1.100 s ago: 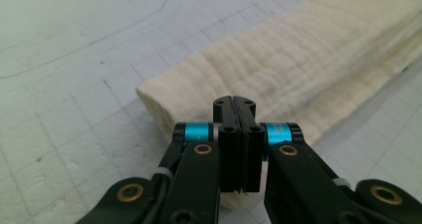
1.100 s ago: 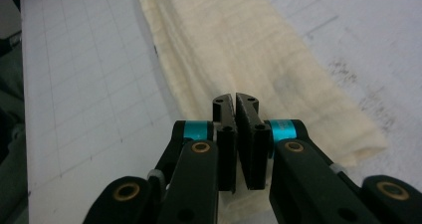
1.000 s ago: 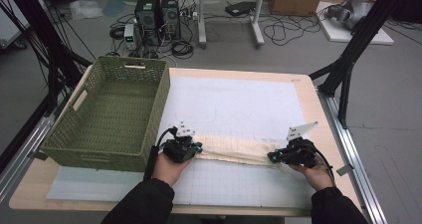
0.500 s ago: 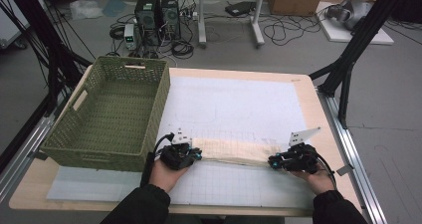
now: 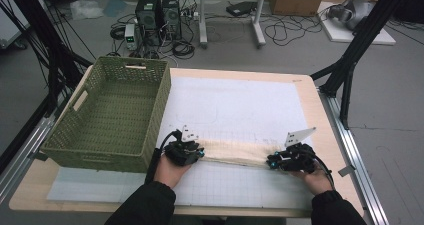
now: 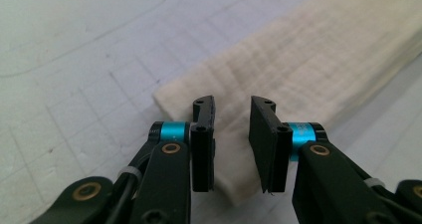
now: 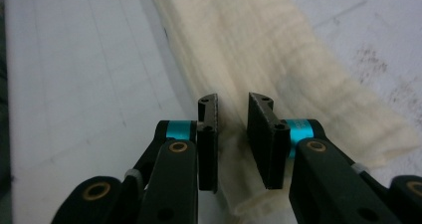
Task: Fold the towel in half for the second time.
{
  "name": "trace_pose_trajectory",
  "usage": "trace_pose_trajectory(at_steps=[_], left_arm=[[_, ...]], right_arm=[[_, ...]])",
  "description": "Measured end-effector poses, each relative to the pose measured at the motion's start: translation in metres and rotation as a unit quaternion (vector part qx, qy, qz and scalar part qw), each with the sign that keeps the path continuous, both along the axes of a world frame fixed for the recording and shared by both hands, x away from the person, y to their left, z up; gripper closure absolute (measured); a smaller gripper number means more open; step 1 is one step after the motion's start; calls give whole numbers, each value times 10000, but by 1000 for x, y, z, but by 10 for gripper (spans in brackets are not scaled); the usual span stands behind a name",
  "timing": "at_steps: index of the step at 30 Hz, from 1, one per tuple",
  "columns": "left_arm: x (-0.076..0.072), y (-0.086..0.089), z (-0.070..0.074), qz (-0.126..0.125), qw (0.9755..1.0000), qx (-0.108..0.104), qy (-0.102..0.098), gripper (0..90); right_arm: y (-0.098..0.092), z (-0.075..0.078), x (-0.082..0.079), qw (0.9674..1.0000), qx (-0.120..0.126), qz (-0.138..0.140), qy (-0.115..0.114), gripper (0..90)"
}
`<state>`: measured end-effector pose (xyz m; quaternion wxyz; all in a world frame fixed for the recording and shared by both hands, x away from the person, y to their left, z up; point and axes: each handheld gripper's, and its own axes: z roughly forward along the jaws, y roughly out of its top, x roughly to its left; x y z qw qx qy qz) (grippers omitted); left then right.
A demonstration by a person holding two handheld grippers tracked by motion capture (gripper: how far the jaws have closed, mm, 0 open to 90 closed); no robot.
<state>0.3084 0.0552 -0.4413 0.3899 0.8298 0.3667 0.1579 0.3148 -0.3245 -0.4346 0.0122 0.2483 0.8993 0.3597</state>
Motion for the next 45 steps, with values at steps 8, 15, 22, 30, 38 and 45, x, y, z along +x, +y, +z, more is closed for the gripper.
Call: trace_pose_trajectory(at_steps=[8, 15, 22, 30, 38, 45], left_arm=[[-4, -2, 6, 110, 9995, -72, -299, 611], [0, -2, -1, 9, 9999, -9, -148, 554], [-8, 8, 4, -35, 9991, -221, -352, 509], [-10, 11, 6, -187, 9986, -406, -282, 441], [-12, 11, 5, -297, 9983, -414, -292, 427], [-13, 11, 4, -325, 9982, -378, -341, 422]], right_arm=[[-9, 10, -8, 9986, 300, -191, -390, 666], [-13, 0, -8, 9990, 9, -321, -313, 607], [-15, 8, -14, 9973, 245, -423, -549, 524], [-14, 13, -15, 9950, 486, -540, -681, 402], [-18, 14, -13, 9925, 683, -759, -668, 318], [-16, 11, -11, 9931, 590, -788, -633, 311]])
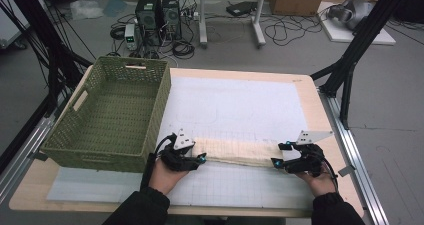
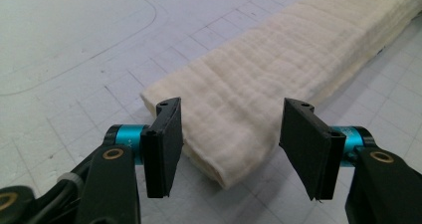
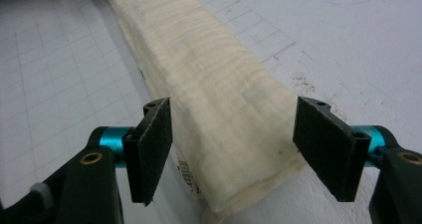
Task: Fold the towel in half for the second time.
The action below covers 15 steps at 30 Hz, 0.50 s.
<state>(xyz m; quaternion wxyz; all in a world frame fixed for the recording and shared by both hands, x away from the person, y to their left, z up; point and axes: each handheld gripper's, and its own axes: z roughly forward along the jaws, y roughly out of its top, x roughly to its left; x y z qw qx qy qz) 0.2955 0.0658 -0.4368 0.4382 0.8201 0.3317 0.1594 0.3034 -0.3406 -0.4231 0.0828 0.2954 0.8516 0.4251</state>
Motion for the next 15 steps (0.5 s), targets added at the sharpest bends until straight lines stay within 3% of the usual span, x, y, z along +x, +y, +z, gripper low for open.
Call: trace_pose_trajectory(at_steps=[15], left_arm=[[-2, -1, 3, -51, 9999, -5, -92, 424]], right_arm=[[2, -3, 1, 9998, -142, -74, 90, 315]])
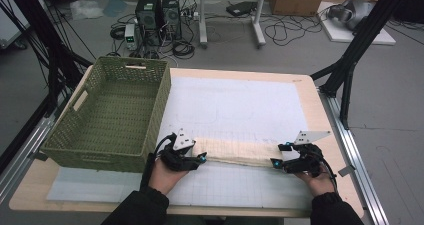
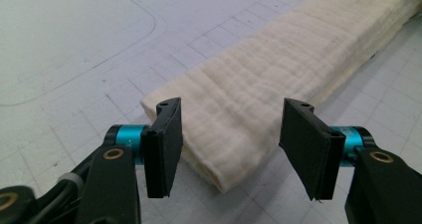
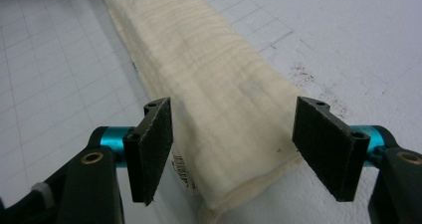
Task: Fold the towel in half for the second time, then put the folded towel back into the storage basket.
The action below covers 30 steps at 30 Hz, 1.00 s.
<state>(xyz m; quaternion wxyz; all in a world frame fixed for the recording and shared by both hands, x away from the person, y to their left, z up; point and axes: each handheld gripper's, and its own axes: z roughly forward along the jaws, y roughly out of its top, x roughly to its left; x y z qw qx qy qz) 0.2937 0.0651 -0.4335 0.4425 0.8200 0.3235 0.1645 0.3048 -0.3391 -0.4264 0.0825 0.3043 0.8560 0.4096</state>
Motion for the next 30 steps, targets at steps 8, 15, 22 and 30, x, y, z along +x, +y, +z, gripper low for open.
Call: trace_pose_trajectory(at_steps=[8, 15, 22, 30], left_arm=[[0, 0, 0, 28, 10000, 33, -22, 423], [0, 0, -1, 84, 9999, 54, -19, 424], [-2, 1, -2, 294, 9994, 167, -86, 467], [0, -1, -3, 472, 9986, 235, -52, 493]], right_arm=[[-2, 1, 0, 10000, -10, -42, -29, 327], [-2, 2, -1, 9999, 62, -131, -28, 316], [-6, 2, 0, 9992, 89, -374, 87, 351], [-11, -2, 3, 9981, 58, -546, 276, 413]])
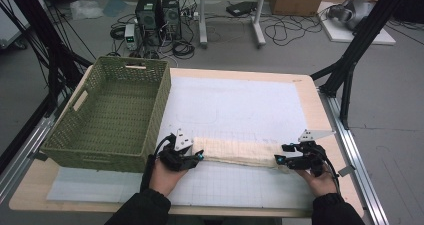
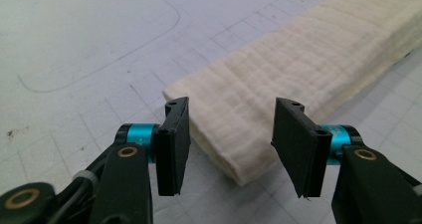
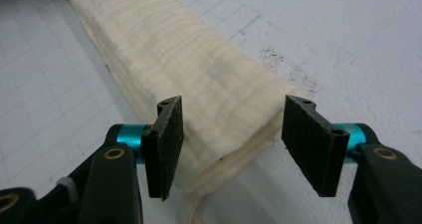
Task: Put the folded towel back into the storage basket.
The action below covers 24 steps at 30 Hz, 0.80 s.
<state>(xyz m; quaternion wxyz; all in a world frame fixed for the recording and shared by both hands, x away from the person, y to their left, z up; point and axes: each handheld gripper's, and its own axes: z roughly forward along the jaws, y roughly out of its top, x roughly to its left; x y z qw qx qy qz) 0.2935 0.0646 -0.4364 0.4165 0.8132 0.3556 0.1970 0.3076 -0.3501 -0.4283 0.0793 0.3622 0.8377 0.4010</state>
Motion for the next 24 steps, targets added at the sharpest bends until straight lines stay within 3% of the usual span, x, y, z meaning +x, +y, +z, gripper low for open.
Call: trace_pose_trajectory(at_steps=[5, 8, 11, 14, 17, 20, 21, 24], left_arm=[[4, 0, -3, 257, 9997, 14, 35, 493], [6, 1, -4, 359, 9993, 44, 109, 515], [9, 1, -7, 361, 9985, 28, 413, 530], [10, 1, -8, 378, 9978, -65, 537, 531], [12, 3, -9, 273, 9964, -292, 743, 597], [11, 1, -9, 170, 9967, -295, 736, 682], [11, 1, -10, 139, 9968, -303, 728, 710], [9, 0, -9, 76, 9970, -285, 711, 783]], right_arm=[[-3, -4, 1, 10000, -79, -29, 48, 422], [-5, -7, 1, 9998, 11, -89, 182, 425], [-5, -10, 3, 9993, 76, -75, 359, 425], [-1, -12, 2, 9991, 19, -32, 418, 426], [1, -13, 2, 9992, -6, 7, 401, 428], [2, -13, 1, 9992, -42, 36, 386, 503], [3, -13, 1, 9991, -41, 158, 393, 585], [6, -13, 0, 9987, -84, 353, 358, 685]])
